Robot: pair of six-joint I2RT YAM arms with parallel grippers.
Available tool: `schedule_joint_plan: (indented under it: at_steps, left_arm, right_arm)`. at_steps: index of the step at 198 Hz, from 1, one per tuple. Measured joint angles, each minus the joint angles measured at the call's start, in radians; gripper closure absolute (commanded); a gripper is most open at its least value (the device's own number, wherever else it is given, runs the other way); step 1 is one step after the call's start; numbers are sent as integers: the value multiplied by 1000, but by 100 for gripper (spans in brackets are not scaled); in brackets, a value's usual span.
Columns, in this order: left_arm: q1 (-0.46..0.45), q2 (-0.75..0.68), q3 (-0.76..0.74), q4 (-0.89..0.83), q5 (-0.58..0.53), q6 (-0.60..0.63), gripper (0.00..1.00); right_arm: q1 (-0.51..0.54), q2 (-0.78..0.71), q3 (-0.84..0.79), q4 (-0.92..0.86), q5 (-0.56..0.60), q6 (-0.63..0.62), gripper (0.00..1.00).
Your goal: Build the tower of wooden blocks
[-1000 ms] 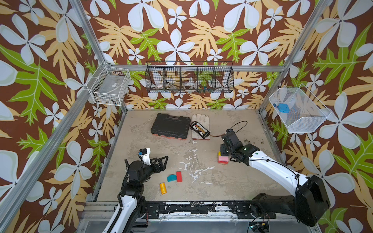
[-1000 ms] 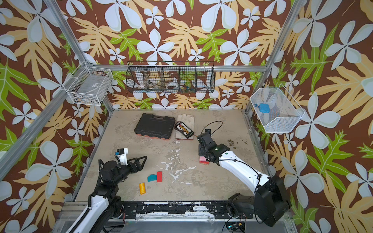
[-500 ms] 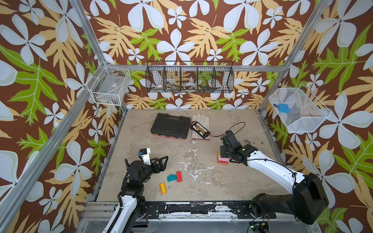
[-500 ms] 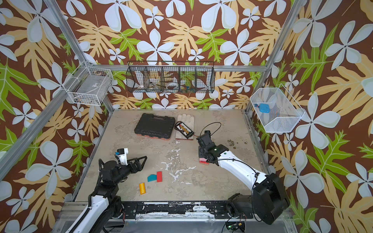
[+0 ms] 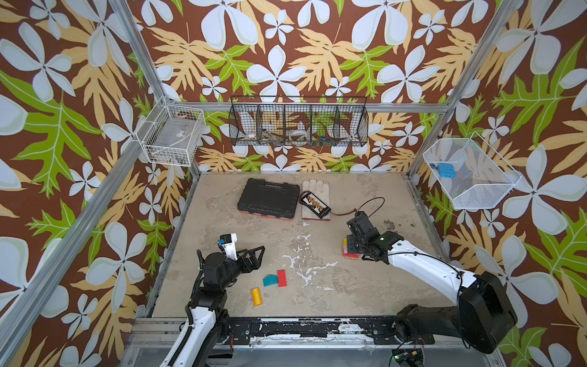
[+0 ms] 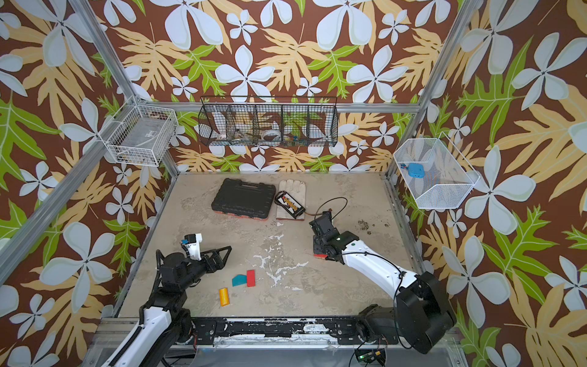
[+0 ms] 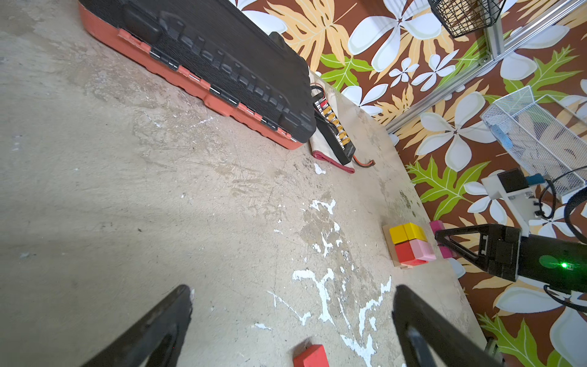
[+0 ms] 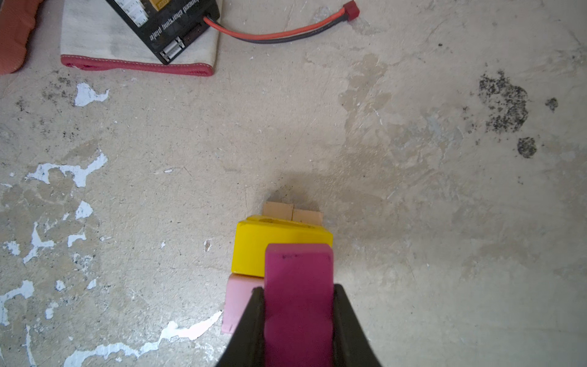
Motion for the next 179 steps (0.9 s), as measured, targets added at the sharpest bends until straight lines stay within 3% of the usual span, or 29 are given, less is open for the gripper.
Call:
schedule_joint_plan:
  at_steps: [129, 179]
  left_arm:
    - [0, -1, 0, 0, 0, 0, 0]
    - [0, -1, 0, 0, 0, 0, 0]
  right_arm:
    - [-3, 40, 2, 0, 35, 11, 77]
    - [-4, 43, 4, -1, 36, 12, 65]
